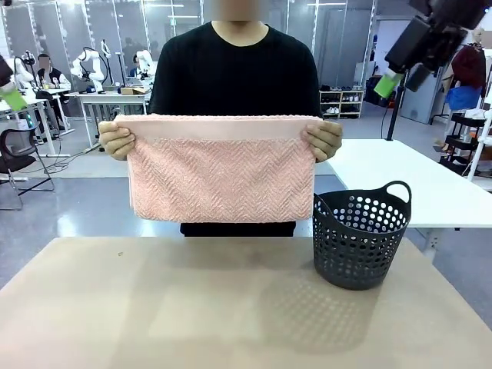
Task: Fold the towel.
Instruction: Release the end of the 100 cm Hotel Towel you were holding, then pick up the 100 cm Hotel Towel and place it on the left side of the table.
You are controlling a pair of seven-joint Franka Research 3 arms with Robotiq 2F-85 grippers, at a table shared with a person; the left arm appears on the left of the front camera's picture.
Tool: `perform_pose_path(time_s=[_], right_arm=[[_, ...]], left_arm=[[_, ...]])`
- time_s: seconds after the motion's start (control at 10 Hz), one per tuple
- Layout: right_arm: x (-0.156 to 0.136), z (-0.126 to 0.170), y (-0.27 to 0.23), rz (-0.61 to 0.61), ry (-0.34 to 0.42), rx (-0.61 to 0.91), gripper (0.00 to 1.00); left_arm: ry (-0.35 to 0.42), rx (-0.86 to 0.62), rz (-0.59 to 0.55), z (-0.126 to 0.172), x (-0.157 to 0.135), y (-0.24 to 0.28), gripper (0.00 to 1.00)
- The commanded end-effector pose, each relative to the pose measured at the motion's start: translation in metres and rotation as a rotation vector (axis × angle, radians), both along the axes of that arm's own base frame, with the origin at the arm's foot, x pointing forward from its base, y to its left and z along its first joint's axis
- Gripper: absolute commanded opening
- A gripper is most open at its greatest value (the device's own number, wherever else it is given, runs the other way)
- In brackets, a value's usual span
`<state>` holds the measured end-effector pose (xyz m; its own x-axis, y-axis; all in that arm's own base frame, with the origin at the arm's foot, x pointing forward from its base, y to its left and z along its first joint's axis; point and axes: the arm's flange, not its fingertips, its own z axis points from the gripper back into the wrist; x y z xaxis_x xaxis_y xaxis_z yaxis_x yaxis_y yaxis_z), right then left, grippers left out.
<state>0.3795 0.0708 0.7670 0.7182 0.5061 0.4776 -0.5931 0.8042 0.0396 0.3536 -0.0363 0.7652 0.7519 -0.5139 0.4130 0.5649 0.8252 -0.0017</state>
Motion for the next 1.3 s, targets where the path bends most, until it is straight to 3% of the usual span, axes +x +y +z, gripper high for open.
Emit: perform_pose_path(time_s=[0.0, 1.2], right_arm=[[-0.011, -0.009, 0.003, -0.067, -0.028, 0.017, 1.0], [-0.009, -0.003, -0.003, -0.04, -0.009, 0.018, 1.0]], left_arm=[[-0.013, -0.021, 0.043, -0.01, -0.009, -0.003, 1.0], [0.0, -0.009, 0.021, -0.001, -0.006, 0.005, 1.0]])
